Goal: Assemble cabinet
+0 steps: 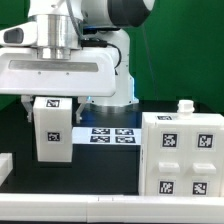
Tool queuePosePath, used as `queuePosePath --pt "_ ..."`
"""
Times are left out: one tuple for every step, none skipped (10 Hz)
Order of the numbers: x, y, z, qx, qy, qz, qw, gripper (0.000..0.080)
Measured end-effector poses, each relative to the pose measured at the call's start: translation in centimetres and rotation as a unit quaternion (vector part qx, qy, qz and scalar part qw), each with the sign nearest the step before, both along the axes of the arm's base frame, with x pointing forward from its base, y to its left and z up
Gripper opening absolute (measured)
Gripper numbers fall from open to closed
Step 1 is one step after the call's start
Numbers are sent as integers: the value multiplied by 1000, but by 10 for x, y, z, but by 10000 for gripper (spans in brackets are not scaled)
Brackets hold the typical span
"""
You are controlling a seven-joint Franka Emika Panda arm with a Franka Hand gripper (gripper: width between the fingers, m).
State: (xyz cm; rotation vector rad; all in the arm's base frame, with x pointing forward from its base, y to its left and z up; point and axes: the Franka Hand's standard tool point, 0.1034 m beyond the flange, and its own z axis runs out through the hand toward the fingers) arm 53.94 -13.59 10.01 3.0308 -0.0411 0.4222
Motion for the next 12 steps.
queuePosePath --pt "-2 -2 -1 -7 -7 0 1000 560" --pt "-3 0 -2 -3 -1 0 1000 560" --pt "-3 2 -3 -2 -1 1 1000 560" --pt "-2 4 -4 -2 -4 0 1000 560" --pt "2 10 -3 -2 -17 -5 1000 560" --pt "8 18 1 -8 -46 -18 999 560" --pt "14 38 2 17 -57 -72 996 560" --pt "14 41 2 14 -56 -64 996 560" --pt "14 39 2 14 -56 -67 996 560" --pt "14 39 2 15 -56 -67 996 560" --pt "13 38 2 15 -56 -67 996 560" --pt "11 35 2 14 -60 -69 996 560"
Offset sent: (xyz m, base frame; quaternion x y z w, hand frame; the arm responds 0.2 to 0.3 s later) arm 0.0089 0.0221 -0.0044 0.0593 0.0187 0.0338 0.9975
